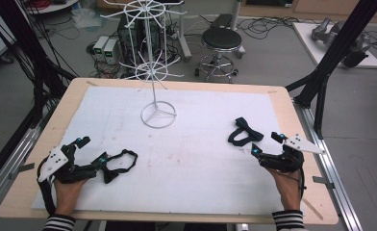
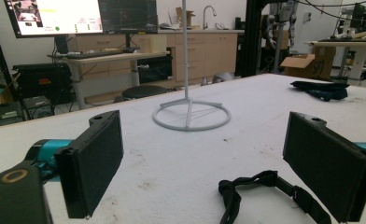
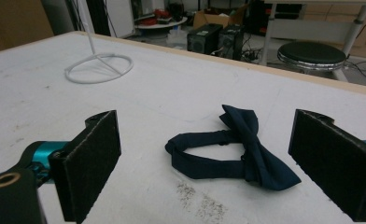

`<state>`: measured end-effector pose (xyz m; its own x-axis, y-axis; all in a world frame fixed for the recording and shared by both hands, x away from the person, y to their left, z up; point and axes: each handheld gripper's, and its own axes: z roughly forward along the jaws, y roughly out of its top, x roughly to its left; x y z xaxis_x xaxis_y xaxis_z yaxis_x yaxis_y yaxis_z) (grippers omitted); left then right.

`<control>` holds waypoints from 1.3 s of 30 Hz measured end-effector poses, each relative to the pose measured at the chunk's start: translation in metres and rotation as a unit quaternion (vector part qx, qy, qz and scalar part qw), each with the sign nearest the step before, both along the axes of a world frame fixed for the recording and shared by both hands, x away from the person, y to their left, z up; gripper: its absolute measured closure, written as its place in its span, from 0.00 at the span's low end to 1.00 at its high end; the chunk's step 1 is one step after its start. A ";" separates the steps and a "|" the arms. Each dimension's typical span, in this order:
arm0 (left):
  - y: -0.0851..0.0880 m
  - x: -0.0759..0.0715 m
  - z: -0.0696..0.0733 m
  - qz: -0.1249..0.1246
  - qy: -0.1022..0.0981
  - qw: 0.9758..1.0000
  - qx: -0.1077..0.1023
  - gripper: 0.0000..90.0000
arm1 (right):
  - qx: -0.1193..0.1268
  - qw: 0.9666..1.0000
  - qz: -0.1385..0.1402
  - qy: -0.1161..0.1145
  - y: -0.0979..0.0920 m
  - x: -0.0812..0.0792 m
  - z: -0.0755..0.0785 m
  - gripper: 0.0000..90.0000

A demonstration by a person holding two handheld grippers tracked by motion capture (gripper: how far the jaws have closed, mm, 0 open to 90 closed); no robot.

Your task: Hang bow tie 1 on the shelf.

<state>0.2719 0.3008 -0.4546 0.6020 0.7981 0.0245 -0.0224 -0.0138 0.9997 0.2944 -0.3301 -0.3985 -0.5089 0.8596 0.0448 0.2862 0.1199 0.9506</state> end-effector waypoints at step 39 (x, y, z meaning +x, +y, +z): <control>0.000 0.000 0.000 0.001 -0.001 1.000 0.000 0.14 | -0.110 0.985 0.043 0.127 -0.006 0.089 0.035 0.09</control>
